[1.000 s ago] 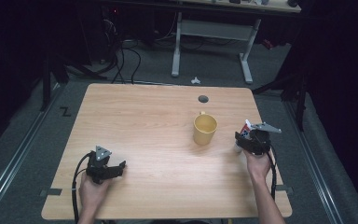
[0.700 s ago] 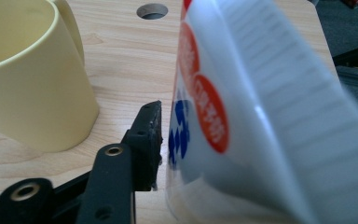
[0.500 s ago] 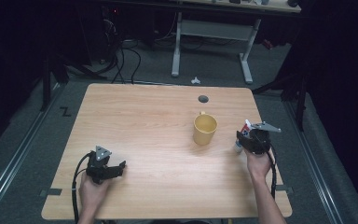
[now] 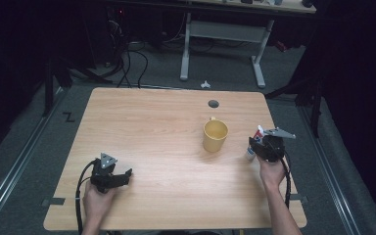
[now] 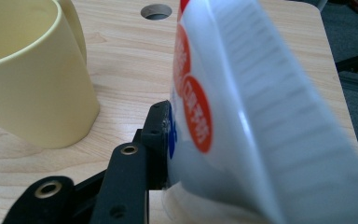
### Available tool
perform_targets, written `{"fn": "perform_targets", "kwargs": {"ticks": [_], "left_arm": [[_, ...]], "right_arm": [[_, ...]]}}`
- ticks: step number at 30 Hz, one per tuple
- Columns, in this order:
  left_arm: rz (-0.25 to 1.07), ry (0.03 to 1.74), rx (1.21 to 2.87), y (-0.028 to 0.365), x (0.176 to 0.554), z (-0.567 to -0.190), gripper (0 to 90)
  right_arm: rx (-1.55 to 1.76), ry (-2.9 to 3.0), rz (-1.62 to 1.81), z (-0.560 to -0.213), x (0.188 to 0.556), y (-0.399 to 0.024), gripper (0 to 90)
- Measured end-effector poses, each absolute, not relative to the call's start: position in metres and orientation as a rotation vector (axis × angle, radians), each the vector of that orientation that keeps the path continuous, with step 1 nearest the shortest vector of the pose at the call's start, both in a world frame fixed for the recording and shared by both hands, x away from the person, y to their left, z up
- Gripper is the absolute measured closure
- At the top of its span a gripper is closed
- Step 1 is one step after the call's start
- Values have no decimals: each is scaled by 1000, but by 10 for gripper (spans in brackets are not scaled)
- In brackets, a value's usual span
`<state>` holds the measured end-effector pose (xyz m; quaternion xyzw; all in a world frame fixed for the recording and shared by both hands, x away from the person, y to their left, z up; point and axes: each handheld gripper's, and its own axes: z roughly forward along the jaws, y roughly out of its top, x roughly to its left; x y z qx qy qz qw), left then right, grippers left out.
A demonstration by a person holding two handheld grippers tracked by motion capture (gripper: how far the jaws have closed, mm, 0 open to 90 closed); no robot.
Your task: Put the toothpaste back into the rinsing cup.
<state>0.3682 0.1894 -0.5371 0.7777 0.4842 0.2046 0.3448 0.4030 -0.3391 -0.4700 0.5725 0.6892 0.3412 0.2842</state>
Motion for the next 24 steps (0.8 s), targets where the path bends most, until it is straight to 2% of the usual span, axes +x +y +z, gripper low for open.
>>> {"fn": "perform_targets", "kwargs": {"ticks": [24], "left_arm": [[531,1257,2018,189,368,-537,194]], "right_arm": [[1467,1925,976,-447,402,-333,669]]}}
